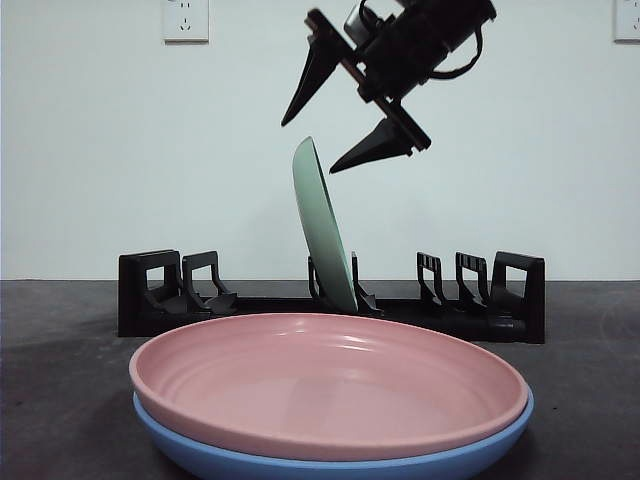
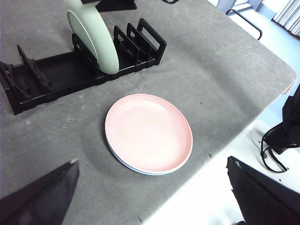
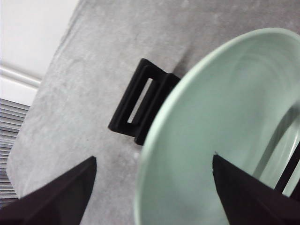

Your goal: Place the plate

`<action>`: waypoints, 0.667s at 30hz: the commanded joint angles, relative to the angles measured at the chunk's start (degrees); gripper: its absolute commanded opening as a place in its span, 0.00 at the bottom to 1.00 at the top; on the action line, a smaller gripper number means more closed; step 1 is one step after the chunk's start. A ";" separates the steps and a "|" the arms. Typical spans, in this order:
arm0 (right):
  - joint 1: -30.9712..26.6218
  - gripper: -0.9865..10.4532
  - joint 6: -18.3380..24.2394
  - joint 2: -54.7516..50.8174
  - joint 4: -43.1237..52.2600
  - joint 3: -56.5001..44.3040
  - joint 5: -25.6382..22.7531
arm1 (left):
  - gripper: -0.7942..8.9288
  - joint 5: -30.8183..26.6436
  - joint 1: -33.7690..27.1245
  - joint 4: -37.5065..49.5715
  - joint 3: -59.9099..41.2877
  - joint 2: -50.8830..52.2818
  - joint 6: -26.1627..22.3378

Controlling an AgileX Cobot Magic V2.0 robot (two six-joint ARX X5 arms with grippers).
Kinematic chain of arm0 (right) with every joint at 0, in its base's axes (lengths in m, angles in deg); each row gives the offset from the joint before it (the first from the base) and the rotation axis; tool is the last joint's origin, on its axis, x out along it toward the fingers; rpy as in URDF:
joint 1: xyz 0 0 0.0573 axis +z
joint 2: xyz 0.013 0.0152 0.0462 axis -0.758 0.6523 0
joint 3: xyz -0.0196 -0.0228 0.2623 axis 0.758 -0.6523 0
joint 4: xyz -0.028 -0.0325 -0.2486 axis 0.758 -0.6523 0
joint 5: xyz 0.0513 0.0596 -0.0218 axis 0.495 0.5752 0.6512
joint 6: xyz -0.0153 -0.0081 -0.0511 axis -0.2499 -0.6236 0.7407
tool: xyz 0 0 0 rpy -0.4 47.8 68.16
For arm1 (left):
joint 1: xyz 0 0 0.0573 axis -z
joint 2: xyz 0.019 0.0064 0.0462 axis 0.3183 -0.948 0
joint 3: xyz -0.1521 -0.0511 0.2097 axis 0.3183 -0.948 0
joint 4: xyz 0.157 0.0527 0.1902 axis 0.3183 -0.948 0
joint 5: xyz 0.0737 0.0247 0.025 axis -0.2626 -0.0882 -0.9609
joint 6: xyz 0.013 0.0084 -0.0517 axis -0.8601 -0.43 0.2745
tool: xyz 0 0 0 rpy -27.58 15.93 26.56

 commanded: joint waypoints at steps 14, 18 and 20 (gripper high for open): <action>0.35 0.11 0.79 2.51 1.97 1.53 -0.22 | 0.60 -0.24 0.31 0.44 1.07 -0.04 -0.04; 0.35 0.09 0.11 2.51 2.01 1.53 -0.24 | 0.60 -0.24 0.31 0.35 1.07 -0.04 -0.17; 0.35 0.09 -0.50 2.47 2.03 1.55 -0.22 | 0.60 -0.24 0.31 0.20 1.07 -0.04 -0.20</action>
